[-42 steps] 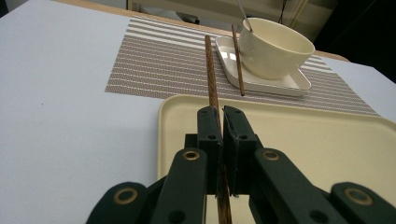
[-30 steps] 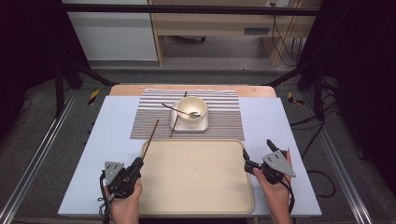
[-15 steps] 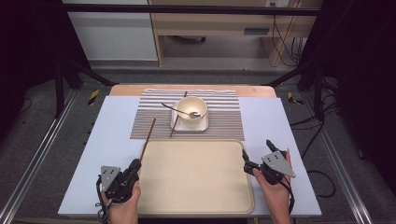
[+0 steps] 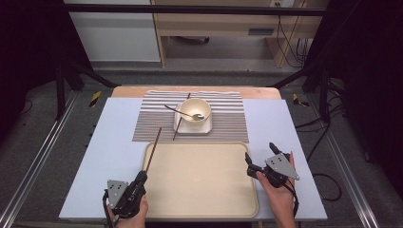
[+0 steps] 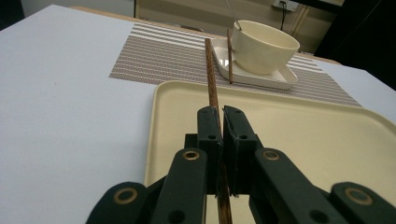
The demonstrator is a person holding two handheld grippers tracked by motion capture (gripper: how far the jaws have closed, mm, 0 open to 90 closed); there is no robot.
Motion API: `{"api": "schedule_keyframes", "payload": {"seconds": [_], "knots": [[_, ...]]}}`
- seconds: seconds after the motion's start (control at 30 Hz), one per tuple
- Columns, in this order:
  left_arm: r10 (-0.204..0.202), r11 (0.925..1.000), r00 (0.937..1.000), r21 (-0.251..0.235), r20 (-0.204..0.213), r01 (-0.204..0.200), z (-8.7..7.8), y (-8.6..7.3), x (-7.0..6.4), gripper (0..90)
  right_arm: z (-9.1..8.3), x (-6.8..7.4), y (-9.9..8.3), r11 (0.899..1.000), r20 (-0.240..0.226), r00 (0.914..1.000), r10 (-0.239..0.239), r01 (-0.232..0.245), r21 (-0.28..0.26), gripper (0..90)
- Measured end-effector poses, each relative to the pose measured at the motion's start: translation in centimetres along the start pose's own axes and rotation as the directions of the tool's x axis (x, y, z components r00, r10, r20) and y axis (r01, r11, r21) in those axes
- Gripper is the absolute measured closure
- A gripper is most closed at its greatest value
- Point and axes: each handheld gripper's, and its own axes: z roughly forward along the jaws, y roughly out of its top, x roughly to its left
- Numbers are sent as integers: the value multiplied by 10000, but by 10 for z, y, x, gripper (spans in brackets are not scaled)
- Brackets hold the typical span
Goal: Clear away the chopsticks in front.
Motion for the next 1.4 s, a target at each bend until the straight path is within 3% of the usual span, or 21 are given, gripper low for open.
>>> {"api": "schedule_keyframes", "payload": {"seconds": [0.4,0.67,1.4], "knots": [[159,9994,9995,314,-259,-151,-11,-14,3,859,0,3,0,9999,-110,9999,-92,93,68,101],[31,9987,9983,503,-583,-2,-14,-24,7,859,1,4,0,9999,-184,9998,-105,107,90,101],[142,9992,9944,392,-1050,-102,-15,-43,6,858,1,4,0,10000,-217,9997,-78,79,57,102]]}}
